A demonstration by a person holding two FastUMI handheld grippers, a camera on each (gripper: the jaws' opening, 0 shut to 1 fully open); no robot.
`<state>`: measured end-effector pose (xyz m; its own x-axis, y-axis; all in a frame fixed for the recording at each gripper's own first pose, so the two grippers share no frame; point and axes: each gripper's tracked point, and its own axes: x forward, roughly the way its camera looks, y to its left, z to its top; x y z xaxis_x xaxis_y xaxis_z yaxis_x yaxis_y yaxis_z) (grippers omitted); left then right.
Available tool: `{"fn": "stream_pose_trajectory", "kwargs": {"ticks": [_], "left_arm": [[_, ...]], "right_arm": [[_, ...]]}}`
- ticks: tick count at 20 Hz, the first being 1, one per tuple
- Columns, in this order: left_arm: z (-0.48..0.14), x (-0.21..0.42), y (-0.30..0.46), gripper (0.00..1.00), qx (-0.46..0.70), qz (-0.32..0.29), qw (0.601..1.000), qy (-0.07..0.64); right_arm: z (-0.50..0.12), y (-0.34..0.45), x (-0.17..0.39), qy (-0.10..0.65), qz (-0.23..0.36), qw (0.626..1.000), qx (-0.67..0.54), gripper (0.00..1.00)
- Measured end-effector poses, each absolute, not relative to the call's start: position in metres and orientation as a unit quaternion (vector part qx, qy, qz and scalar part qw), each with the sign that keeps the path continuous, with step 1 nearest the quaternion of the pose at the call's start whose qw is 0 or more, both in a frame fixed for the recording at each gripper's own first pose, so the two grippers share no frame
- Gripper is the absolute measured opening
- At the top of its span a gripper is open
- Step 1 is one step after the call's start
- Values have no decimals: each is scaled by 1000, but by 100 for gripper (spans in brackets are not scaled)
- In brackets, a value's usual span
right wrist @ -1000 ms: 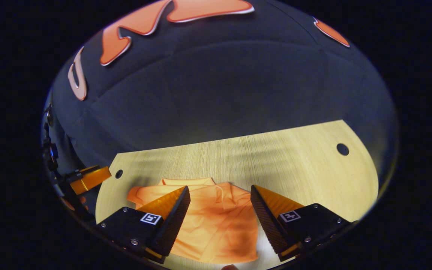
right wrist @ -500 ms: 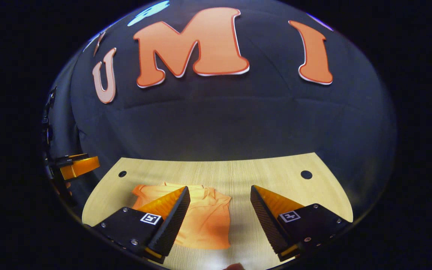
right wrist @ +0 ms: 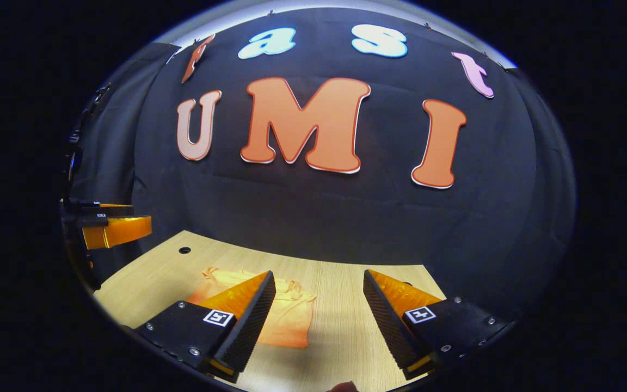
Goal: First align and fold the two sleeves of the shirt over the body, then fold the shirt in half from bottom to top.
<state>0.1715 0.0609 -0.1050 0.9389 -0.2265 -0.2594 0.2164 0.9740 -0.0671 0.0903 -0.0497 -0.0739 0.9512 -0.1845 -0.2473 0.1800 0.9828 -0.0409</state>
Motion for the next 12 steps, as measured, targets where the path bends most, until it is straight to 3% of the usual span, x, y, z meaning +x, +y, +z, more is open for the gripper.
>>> {"fn": "stream_pose_trajectory", "kwargs": {"ticks": [12], "left_arm": [[-82,69,54,97,6,-89,995,53]], "right_arm": [[-46,13,25,41,-35,998,-18,97]]}}
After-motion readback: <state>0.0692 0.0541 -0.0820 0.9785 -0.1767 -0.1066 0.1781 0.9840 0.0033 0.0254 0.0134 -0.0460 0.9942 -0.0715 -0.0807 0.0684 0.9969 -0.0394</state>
